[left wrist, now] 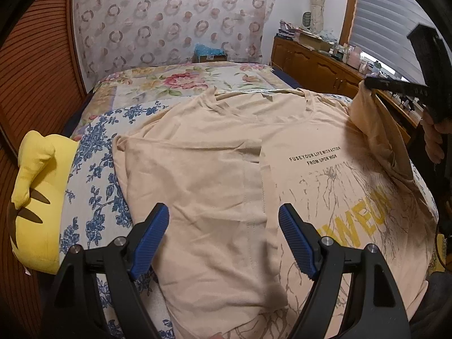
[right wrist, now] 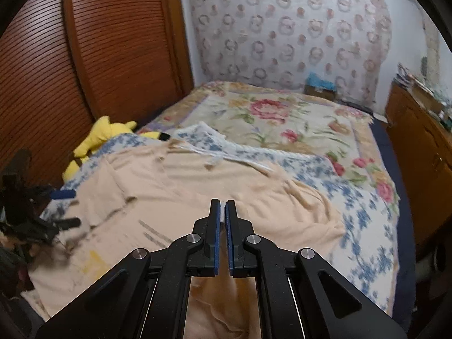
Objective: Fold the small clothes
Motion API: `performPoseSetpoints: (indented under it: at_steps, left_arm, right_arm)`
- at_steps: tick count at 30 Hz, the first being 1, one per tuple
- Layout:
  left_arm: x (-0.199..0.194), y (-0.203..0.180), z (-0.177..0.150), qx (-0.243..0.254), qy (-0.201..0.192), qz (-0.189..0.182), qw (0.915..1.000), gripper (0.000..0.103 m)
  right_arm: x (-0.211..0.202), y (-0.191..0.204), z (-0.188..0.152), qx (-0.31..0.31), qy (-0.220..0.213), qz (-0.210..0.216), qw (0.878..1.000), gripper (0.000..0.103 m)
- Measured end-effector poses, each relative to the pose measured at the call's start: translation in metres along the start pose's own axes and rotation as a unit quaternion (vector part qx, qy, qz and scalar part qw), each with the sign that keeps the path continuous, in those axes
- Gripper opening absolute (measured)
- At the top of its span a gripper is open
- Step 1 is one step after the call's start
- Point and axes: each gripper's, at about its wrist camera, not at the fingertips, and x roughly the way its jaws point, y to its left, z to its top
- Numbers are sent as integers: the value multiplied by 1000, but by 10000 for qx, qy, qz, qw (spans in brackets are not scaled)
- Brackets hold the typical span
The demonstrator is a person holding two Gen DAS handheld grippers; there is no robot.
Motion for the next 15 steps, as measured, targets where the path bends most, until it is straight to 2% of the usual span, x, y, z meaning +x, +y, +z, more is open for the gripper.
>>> performPoseSetpoints:
  at_steps: [1,2,3,5,9,15]
  left_arm:
    - [0,0,0,-3,-9,-2,10000,80]
    - [-1,0,0,-6,-23,-7,10000,80]
    - [-2,-1,0,-14,-23,-14,10000,80]
    - [-4,-1,0,-16,-41,-20,10000,80]
    - [-10,-3,1,10,-93,-35,9999,80]
    - [-15,-7,2,-9,-159,-73,9998,80]
  right_arm:
    - [2,3,3,-23,-30,67,10000,1]
    - [4,7,6,-40,-70,94,9999,8]
    - [5,10,9,-54,-92,81,9999,26]
    - [5,14,10,-98,-80,-51,9999,34]
    - [-8,8,-5,-45,-54,-50,10000,34]
    - [-16,2,-65,-63,595,-224,9980,29]
